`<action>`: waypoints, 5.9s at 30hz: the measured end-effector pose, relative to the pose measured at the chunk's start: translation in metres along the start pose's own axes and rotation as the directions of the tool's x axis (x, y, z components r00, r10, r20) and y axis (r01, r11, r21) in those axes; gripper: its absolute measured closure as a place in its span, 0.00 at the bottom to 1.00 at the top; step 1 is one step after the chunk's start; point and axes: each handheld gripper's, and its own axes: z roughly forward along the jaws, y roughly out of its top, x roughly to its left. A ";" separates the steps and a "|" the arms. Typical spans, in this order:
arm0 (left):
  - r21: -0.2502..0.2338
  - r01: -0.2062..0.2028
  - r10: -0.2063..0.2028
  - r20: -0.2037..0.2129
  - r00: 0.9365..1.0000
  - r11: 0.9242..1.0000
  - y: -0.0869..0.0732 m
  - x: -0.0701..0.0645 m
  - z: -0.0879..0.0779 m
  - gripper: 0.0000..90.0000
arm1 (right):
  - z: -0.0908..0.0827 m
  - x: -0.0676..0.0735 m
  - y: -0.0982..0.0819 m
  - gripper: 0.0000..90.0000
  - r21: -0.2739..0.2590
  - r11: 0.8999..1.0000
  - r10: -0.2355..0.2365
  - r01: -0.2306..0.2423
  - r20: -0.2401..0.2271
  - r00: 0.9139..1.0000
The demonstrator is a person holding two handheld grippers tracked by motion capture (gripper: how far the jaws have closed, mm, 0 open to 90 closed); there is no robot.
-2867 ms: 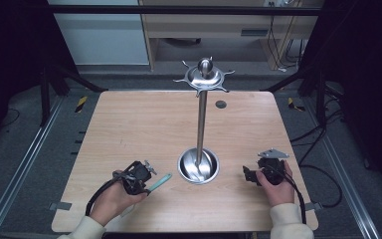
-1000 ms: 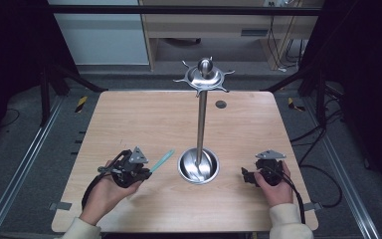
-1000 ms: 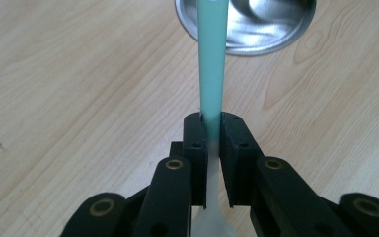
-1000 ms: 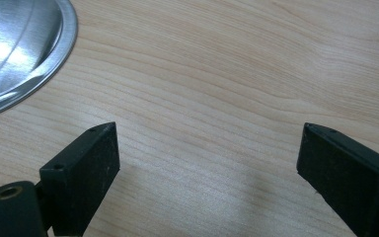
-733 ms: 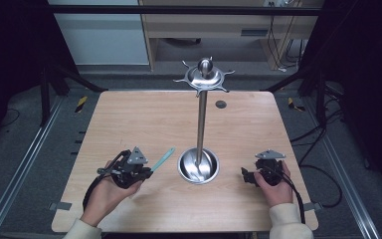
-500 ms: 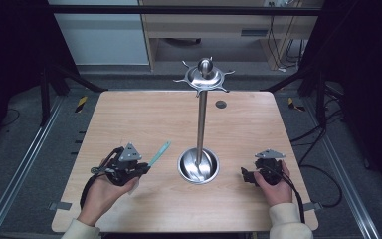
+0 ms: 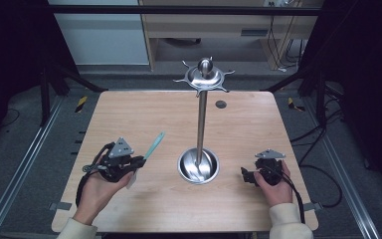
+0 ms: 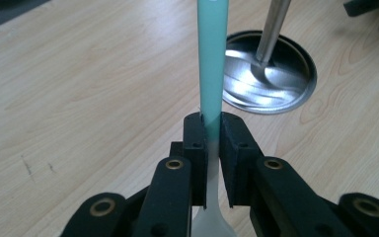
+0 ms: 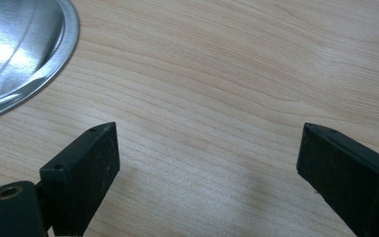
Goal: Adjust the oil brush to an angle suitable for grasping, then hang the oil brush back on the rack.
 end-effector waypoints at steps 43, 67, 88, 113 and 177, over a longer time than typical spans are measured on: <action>-0.268 -0.032 0.020 -0.047 0.999 0.963 0.062 -0.009 -0.043 0.91 | -0.001 0.000 0.000 0.11 0.000 1.000 -0.001 0.001 0.001 1.000; -0.391 -0.026 0.023 -0.013 1.000 0.920 0.088 -0.020 -0.060 0.91 | -0.001 0.000 0.000 0.11 0.000 1.000 -0.002 0.002 0.006 1.000; -0.435 0.021 0.015 0.080 0.997 0.900 0.100 -0.014 -0.059 0.91 | -0.001 0.000 0.000 0.11 0.005 1.000 -0.005 0.005 0.004 1.000; -0.411 0.032 0.020 0.123 0.992 0.911 0.109 -0.017 -0.050 0.91 | -0.001 -0.001 0.000 0.11 0.001 1.000 -0.005 0.005 0.003 1.000; -0.349 0.060 0.000 0.170 0.985 0.935 0.114 -0.010 -0.035 0.92 | -0.002 -0.001 -0.001 0.11 0.007 1.000 0.000 0.000 -0.005 1.000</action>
